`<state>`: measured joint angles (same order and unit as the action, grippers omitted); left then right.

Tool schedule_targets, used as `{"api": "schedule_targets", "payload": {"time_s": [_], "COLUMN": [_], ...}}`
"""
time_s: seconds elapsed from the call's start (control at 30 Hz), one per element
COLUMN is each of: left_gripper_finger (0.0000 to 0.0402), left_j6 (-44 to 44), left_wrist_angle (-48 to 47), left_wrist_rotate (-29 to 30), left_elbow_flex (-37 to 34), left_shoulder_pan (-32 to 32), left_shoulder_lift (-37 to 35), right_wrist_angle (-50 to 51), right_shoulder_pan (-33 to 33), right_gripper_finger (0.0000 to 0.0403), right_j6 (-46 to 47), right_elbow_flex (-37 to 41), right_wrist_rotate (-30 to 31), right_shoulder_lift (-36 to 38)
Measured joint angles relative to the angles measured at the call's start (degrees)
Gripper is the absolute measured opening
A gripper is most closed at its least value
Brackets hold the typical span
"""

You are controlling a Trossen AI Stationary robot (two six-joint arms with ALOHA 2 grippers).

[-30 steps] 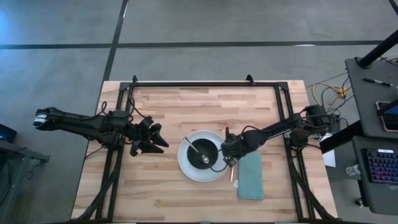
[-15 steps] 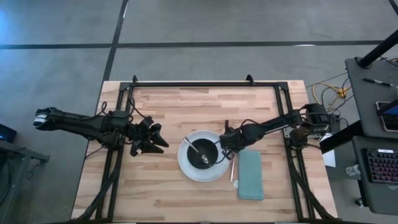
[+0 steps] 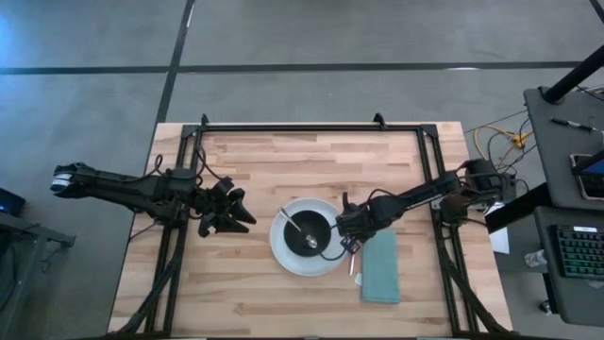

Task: Set table place
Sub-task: Adjust the silver fork

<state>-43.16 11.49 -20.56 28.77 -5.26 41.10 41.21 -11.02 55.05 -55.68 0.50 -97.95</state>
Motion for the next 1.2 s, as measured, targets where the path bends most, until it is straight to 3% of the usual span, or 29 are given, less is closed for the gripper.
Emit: {"api": "schedule_targets", "payload": {"time_s": [0.3, 0.83, 1.2], "left_gripper_finger": [0.0194, 0.0194, 0.0194], "left_j6": [0.0, 0.0, 0.0], "left_wrist_angle": [0.0, 0.0, 0.0], "left_wrist_rotate": [0.0, 0.6, 0.9], "left_elbow_flex": [-0.1, -0.1, -0.2], "left_shoulder_pan": [0.0, 0.0, 0.0], "left_shoulder_lift": [0.0, 0.0, 0.0], "right_wrist_angle": [-3.9, -7.3, -7.4], "right_shoulder_pan": [-1.7, 3.7, 2.7], "right_gripper_finger": [0.0009, 0.0008, 0.0008], "right_j6": [3.0, 0.3, 1.0], "right_elbow_flex": [2.5, 3.0, 4.0], "right_wrist_rotate": [-0.8, 2.6, 2.5], "right_shoulder_lift": [-0.3, -0.3, -0.3]}}
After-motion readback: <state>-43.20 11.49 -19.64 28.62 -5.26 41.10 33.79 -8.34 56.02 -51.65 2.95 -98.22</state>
